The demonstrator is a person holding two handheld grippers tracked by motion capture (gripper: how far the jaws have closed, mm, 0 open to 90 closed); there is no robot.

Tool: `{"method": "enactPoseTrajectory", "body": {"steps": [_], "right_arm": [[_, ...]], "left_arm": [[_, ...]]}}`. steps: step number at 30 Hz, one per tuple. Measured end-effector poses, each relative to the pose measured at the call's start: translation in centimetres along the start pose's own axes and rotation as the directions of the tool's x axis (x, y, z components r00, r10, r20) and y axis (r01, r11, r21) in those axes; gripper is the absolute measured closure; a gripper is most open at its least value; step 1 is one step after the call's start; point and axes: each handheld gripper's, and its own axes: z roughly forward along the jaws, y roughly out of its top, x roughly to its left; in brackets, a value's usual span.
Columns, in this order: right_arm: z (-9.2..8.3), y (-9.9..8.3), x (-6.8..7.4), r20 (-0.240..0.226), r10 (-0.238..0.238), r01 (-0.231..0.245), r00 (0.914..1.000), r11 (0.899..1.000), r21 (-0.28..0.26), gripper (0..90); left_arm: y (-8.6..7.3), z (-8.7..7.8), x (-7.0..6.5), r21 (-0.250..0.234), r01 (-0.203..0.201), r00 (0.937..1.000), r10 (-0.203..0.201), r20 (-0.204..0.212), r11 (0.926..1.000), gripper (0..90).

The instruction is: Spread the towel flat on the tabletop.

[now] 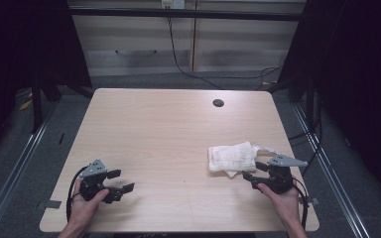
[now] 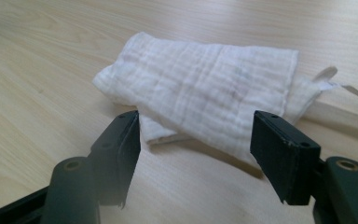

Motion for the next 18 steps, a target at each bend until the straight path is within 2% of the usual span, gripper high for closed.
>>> {"method": "enactPoseTrajectory", "body": {"steps": [3,6,8,9,11,14,18], "right_arm": [[0.5,0.9,-0.4,-0.026,-0.001,0.001,0.9997,1.000,0.002,39.2],[1.2,1.7,-0.8,-0.051,-0.009,0.010,0.9987,1.000,0.018,38.1],[1.7,2.2,-1.2,-0.097,0.001,0.003,0.9953,0.999,0.043,36.9],[2.0,2.4,-1.4,-0.103,-0.002,0.007,0.9947,0.999,0.049,37.4],[2.4,2.9,-1.5,-0.089,-0.013,0.017,0.9960,0.999,0.048,38.1],[2.8,3.7,-1.9,-0.092,-0.022,0.027,0.9955,0.998,0.052,38.7],[3.6,4.6,-2.9,-0.090,-0.023,0.030,0.9957,0.997,0.073,36.7]], "left_arm": [[0.0,0.3,0.0,0.009,-0.001,1.0000,0.001,-0.002,1.0000,20.3],[0.0,0.3,-0.2,0.016,-0.013,0.9999,0.013,-0.007,0.9998,20.2],[-0.1,0.3,-0.4,0.018,-0.020,0.9998,0.020,-0.002,0.9996,20.2],[0.0,0.3,-0.5,0.015,-0.023,0.9997,0.023,-0.003,0.9996,20.1],[0.1,0.1,-0.6,0.007,-0.027,0.9996,0.027,-0.006,0.9996,20.2],[0.5,0.2,-0.6,-0.010,-0.025,0.9996,0.025,-0.013,0.9996,20.0],[0.8,0.9,-0.7,0.012,-0.043,0.9989,0.043,-0.018,0.9990,20.1]]}}
